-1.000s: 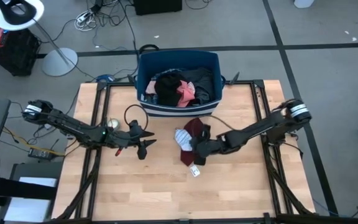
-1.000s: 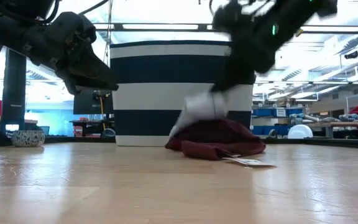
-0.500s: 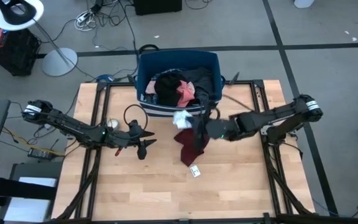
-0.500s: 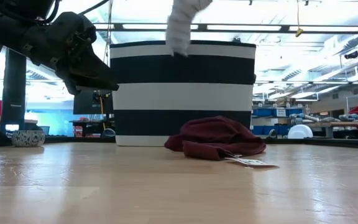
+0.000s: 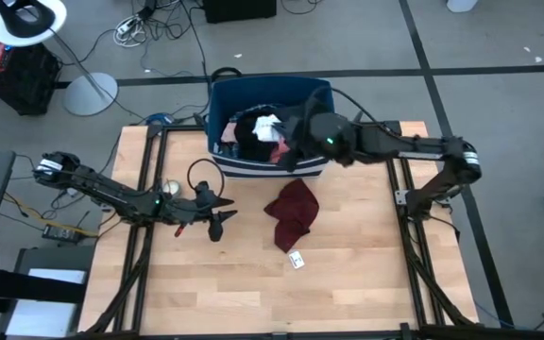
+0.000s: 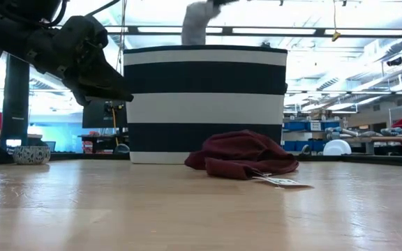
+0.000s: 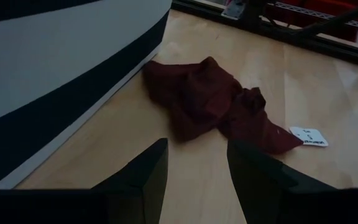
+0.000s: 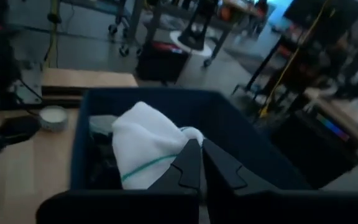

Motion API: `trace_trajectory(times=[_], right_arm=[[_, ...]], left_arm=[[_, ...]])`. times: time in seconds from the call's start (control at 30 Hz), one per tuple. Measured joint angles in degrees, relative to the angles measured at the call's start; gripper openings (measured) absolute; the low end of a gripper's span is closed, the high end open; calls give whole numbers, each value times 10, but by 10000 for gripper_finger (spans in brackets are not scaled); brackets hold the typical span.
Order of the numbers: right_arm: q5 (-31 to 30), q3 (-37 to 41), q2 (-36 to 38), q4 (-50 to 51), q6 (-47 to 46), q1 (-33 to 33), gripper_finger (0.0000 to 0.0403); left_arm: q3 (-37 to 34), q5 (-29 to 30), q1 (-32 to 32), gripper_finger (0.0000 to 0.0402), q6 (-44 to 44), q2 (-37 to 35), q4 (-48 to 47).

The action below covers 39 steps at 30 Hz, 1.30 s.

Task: Sort clothes
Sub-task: Put the white sock into the laundry organizer

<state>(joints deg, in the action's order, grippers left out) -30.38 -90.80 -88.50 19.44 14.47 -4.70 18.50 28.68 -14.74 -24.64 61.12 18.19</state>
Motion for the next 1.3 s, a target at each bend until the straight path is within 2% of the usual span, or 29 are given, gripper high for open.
trace_trajectory(times=[0.33,0.43,0.63,0.73,0.97,1.3], right_arm=[[20,1,-133,-3,-86,-94,41],[23,1,-171,1,-113,-108,66],[112,0,-218,20,-186,-133,133],[121,-1,-229,45,-195,-139,164],[133,0,-213,82,-161,-140,208],[140,2,-96,96,-142,-132,215]], left_arm=[[0,0,0,172,0,0,1],[0,0,0,172,0,0,0],[0,0,0,172,2,0,0],[0,0,0,172,2,0,1],[0,0,0,172,3,0,2],[0,-1,0,172,3,0,2]])
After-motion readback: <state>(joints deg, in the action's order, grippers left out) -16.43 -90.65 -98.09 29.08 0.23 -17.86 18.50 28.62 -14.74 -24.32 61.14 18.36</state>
